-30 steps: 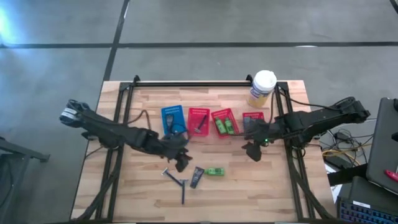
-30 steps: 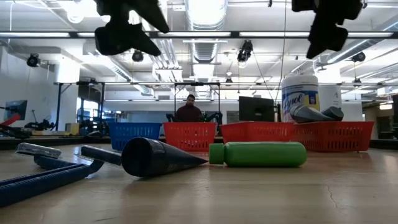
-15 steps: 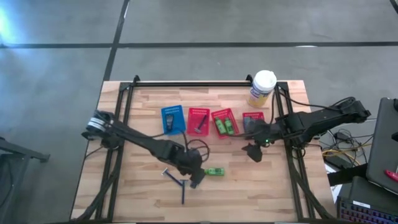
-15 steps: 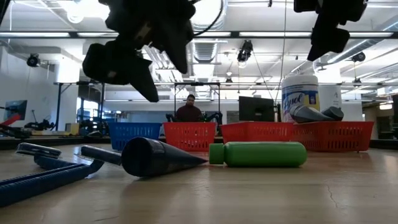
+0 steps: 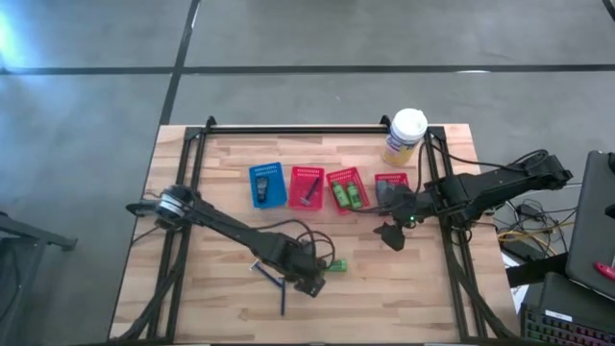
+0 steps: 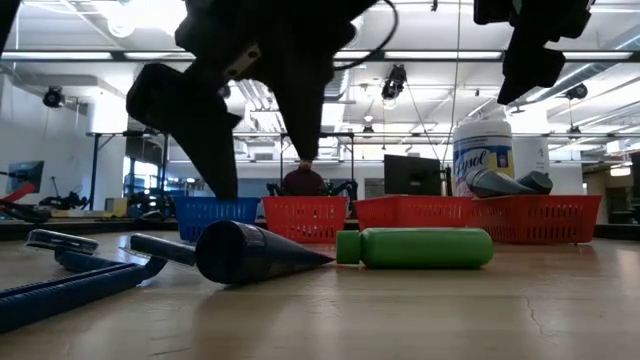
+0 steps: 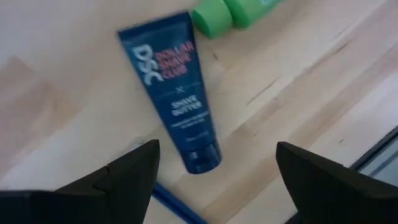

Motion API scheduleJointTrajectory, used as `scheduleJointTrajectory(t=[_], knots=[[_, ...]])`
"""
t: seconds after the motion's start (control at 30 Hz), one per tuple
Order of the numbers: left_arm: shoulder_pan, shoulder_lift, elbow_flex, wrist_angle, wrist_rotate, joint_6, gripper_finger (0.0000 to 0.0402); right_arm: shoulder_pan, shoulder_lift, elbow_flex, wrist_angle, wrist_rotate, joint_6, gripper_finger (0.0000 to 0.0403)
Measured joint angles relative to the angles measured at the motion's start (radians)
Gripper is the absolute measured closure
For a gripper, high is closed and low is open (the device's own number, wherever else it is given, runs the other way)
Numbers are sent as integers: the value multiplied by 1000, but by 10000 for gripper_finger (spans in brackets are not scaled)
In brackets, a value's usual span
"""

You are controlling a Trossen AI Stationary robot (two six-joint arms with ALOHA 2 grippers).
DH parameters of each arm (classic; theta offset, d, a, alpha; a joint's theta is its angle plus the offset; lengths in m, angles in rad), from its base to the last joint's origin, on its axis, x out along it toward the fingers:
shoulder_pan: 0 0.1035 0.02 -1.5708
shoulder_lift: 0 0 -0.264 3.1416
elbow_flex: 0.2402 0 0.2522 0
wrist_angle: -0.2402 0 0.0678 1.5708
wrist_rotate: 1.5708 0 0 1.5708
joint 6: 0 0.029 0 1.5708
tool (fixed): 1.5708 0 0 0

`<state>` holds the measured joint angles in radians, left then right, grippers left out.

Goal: Pick & Place Travel size toiletries
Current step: Put the shave cream into the blue bin

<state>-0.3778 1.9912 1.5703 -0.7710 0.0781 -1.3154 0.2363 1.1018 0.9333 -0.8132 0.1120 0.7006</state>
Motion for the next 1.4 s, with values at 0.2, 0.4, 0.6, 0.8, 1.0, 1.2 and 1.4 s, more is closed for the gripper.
scheduleJointTrajectory(t=[0.2,0.4,0.6,0.8,1.0,1.2,1.4], knots=[[-17,82,36,-36,7,7,78,0,9,0,-1,1,7,108],[-25,114,35,-47,-20,5,83,0,13,0,-2,2,19,123],[-25,114,33,-91,-44,28,128,0,13,0,-4,3,33,140],[-25,114,29,-92,-65,79,202,0,13,0,-5,4,33,153],[-21,114,29,-93,-70,143,277,0,13,0,-5,23,33,163],[-15,36,28,-139,-123,156,279,2,13,0,-10,23,33,162],[31,-155,20,-176,-299,137,274,7,12,0,-21,31,41,141]])
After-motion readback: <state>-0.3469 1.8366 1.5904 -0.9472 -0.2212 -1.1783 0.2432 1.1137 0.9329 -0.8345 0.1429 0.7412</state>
